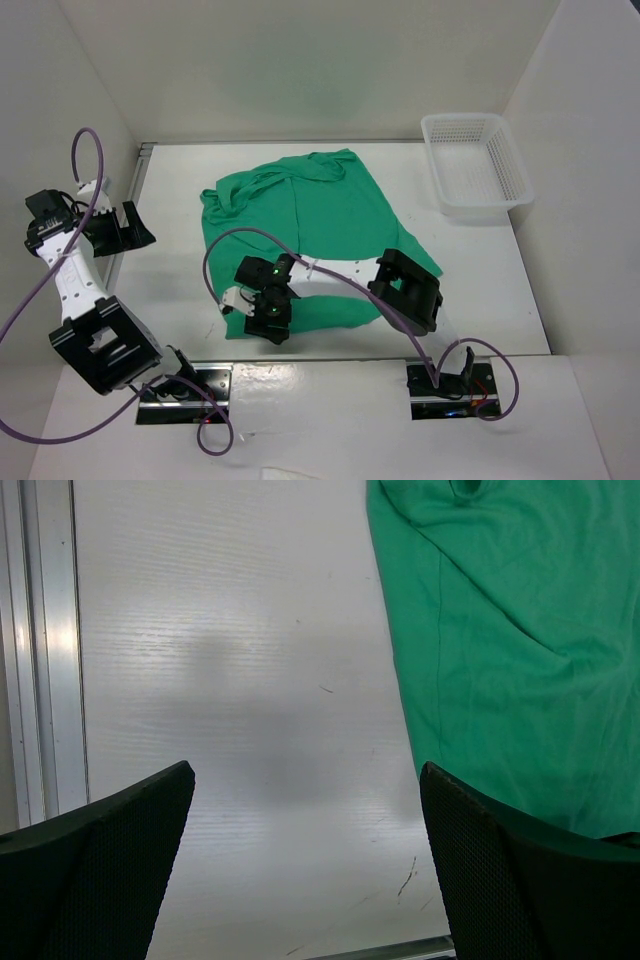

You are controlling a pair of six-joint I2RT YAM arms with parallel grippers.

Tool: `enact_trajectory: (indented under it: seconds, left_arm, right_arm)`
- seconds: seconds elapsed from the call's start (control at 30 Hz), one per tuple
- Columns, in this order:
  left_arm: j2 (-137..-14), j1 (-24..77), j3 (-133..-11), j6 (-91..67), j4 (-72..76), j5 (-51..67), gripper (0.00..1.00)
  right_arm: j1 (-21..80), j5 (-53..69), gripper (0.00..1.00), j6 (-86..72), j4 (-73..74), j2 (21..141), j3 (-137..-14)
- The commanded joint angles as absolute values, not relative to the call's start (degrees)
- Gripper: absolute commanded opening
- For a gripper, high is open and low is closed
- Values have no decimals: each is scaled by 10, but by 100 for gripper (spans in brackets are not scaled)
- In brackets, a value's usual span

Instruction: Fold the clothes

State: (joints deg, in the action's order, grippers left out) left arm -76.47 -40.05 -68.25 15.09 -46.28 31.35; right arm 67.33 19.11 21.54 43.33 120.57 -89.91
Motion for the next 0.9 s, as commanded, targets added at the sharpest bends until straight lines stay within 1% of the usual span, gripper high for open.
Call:
enact_trajectory:
  seconds: [0.0, 0.03, 0.1, 0.17, 0.2, 0.27, 0.3, 0.37, 0.5, 0.57, 0.67, 0.73, 0.87]
  left_arm:
    - [-769, -403, -685, 168, -456, 325, 99]
    - [-769, -403, -685, 168, -456, 325, 99]
    - [-769, -403, -685, 168, -456, 325, 99]
    - [-769, -403, -685, 168, -456, 325, 99]
    - [-764, -403, -685, 168, -456, 325, 99]
    - [-764, -403, -685, 168, -456, 325, 99]
    - [-764, -403, -685, 168, -456, 325, 99]
    - [-759, -403, -685, 168, -456, 325, 99]
    - [-758, -403, -691, 179, -462, 325, 99]
    - [-758, -403, -691, 185, -468, 325, 99]
    - [-758, -403, -696, 191, -473, 325, 99]
    - [-764, -403, -701, 191, -473, 330, 99]
    - [-777, -403, -707, 197, -478, 330, 99]
  right_arm:
    - [672, 175, 65, 224, 395, 1217, -890]
    - [672, 170, 64, 224, 395, 1217, -890]
    - [672, 170, 51, 224, 389, 1229, -890]
    - [678, 154, 35, 218, 384, 1237, -890]
    - [678, 149, 20, 210, 384, 1245, -890]
    - [678, 142, 9, 210, 378, 1252, -890]
    - [678, 142, 0, 210, 378, 1252, -890]
    - [678, 134, 0, 204, 378, 1252, -890]
    - [658, 120, 0, 249, 444, 1195, -885]
    - [637, 120, 0, 286, 473, 1138, -885]
    - [579, 120, 0, 345, 554, 1062, -885]
    - [563, 108, 0, 370, 605, 1011, -871]
    - [534, 61, 1, 384, 628, 943, -820]
